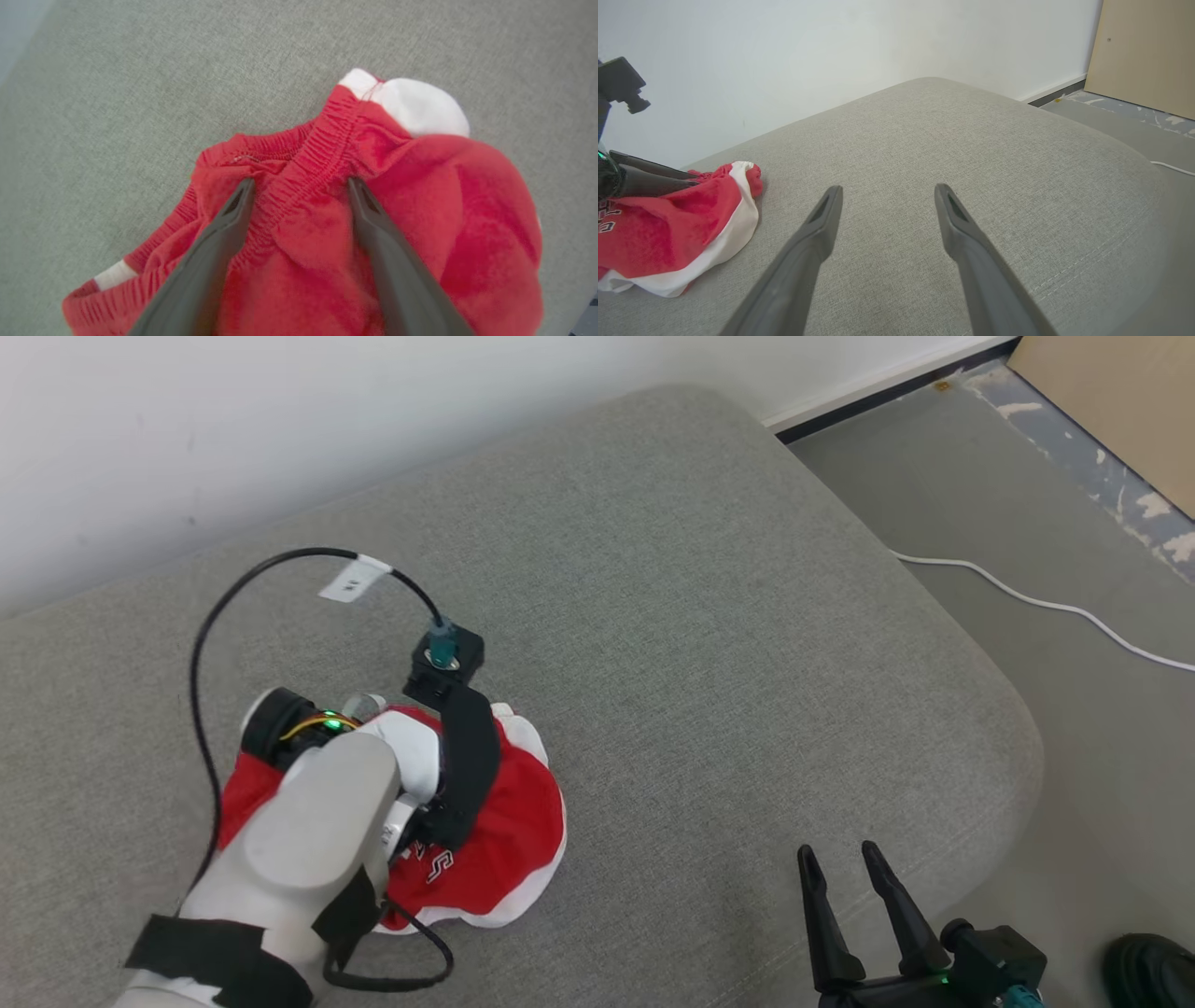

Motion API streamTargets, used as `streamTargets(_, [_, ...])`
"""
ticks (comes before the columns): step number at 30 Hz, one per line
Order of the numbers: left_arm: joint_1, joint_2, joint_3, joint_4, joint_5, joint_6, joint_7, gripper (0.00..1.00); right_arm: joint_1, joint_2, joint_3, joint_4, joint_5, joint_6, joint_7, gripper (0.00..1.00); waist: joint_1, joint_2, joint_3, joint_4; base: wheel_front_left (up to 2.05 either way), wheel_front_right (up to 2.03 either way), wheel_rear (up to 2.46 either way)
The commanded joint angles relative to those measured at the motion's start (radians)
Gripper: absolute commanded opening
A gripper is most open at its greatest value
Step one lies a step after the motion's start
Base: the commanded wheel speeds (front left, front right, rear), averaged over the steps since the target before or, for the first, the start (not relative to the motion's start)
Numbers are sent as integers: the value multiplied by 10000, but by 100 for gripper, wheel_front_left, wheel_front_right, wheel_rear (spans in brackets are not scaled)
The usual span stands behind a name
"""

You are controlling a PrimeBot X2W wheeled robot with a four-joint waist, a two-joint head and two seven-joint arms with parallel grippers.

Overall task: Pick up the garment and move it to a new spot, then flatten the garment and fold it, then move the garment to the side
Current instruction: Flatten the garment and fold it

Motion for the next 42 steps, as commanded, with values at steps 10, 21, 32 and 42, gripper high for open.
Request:
streamTargets(10, [-95,-319,-858,-52,-549,18,-330,0,-312,29,300,200,41,38,-71,100,-1,-2,-161,186,0,0,0])
streamTargets(21, [-1188,-1100,440,-702,-1171,379,-4768,0,-291,31,149,266,-5,38,-82,100,-1,-2,-328,781,0,0,0])
streamTargets(32, [-1788,-1310,876,-1363,-1624,1039,-7940,0,-151,27,-25,184,-120,38,31,100,-1,-2,-743,1797,0,0,0])
streamTargets(42, [1730,-1188,1763,-871,-2989,2051,-8716,0,-64,26,-173,23,-69,38,111,100,-1,-2,-783,3275,0,0,0])
